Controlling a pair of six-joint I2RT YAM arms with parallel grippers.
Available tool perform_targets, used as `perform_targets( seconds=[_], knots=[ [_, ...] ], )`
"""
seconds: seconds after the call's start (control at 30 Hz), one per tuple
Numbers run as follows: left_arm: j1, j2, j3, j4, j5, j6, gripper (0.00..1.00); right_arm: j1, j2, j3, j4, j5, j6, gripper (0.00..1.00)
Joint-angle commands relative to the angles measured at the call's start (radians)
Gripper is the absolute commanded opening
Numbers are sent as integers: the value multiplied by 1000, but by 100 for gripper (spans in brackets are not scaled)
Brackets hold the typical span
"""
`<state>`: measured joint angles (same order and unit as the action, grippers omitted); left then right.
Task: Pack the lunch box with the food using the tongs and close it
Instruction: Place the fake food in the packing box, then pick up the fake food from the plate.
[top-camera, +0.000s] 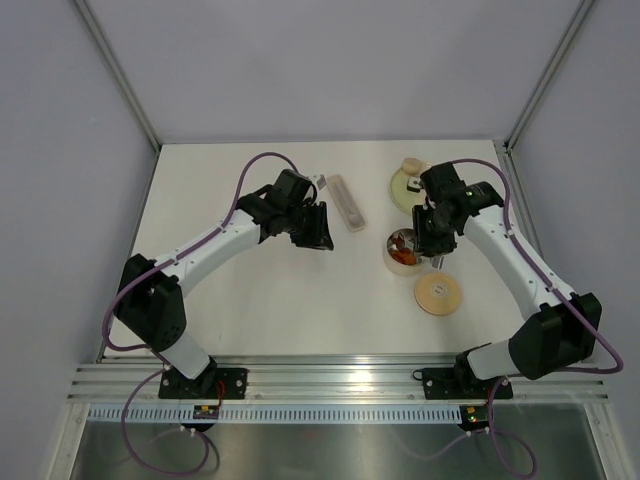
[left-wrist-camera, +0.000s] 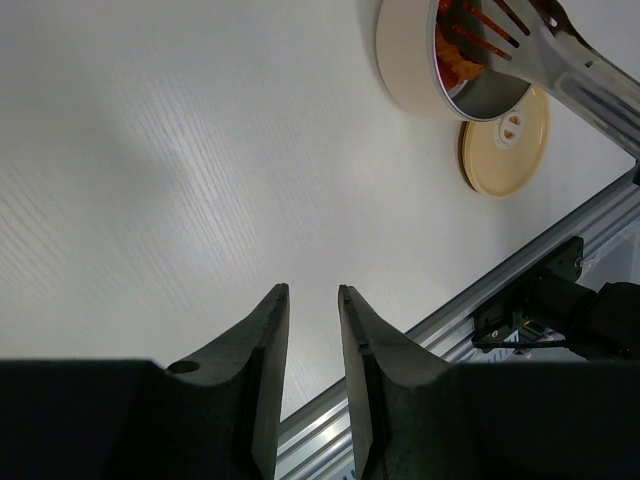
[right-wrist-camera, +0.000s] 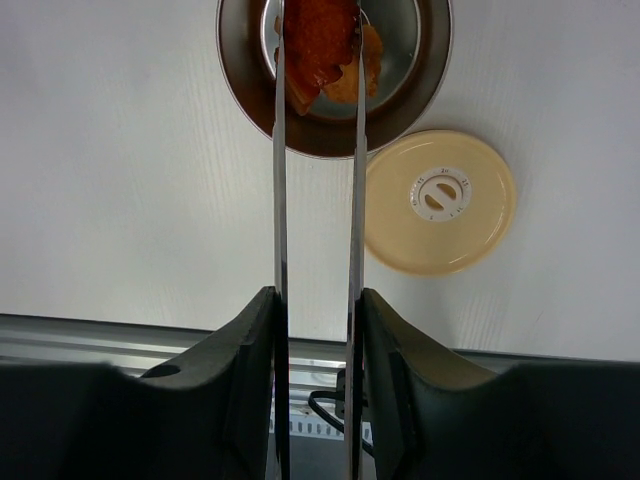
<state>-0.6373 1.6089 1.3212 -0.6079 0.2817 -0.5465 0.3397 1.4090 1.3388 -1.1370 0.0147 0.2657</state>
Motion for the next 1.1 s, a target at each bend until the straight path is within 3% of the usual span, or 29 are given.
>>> perform_targets(
  seconds=[0.0, 0.13, 0.2, 0.4, 0.7, 0.83, 1.07],
  knots=[
    [4, -20, -7, 10, -21, 17, 30, 18, 2, 59, 26, -4, -10, 36],
    [5, -23, -5, 8, -24, 22, 30, 19, -11, 75, 13, 16, -5, 55],
    [5, -26, -4, 8, -24, 23, 30, 19, -18, 85, 3, 31, -2, 58],
    [5, -26, -8, 13, -16, 23, 30, 21, -59, 134, -26, 90, 7, 58],
    [5, -35, -13, 8, -15, 30, 30, 21, -59, 175, -18, 215, 6, 50],
    [5, -49, -20, 3, -21, 31, 30, 13, -7, 216, 35, 257, -2, 49],
    [7, -72, -31, -15, -38, 37, 30, -82, 134, 333, 109, 185, -34, 46]
  ],
)
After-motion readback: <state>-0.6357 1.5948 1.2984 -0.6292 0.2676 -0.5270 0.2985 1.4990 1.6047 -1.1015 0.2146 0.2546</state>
